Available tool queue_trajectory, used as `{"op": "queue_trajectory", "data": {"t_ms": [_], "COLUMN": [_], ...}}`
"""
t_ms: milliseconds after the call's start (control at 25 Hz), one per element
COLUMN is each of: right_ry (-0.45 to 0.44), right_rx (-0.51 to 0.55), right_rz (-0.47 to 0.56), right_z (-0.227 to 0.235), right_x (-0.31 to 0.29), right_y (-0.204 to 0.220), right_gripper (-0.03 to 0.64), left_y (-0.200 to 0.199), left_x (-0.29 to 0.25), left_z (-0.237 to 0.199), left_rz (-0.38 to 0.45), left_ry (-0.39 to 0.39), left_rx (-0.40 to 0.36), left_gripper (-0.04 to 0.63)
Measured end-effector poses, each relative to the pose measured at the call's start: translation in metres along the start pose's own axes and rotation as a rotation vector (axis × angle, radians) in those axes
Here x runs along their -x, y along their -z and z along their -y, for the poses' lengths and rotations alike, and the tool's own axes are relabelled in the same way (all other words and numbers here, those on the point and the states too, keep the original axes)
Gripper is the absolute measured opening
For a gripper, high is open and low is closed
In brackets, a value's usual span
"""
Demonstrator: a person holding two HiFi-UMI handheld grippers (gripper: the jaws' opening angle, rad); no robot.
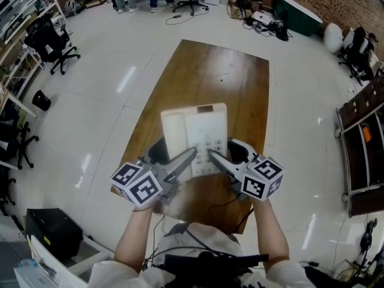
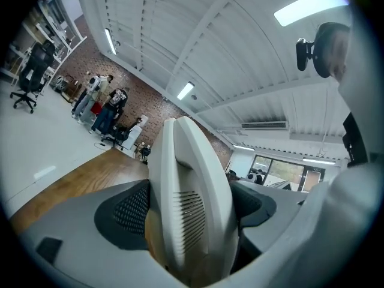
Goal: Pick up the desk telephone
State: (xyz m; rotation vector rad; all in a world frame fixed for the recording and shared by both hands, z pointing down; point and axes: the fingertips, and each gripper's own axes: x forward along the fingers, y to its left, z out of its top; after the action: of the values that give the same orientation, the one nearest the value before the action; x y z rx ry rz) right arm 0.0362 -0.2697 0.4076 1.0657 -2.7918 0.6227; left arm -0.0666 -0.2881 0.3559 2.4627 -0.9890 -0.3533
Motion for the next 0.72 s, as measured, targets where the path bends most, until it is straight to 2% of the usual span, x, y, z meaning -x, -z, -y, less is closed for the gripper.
{"op": "queue_trajectory", "data": {"t_ms": [720], "right_ry": [-0.001], "right_rx": [0.127], "right_rz": [0.121], "right_z": [-0.043], "right_x": [0.051], "right_y": [-0.057], "right_gripper": [0.259], "left_y": [-0.047], "left_x": [0.019], "left_z": [0.073], "left_rz": [0.108], "left_ry": [0.070], "left_rx": [-0.072], "left_gripper": [0.413]}}
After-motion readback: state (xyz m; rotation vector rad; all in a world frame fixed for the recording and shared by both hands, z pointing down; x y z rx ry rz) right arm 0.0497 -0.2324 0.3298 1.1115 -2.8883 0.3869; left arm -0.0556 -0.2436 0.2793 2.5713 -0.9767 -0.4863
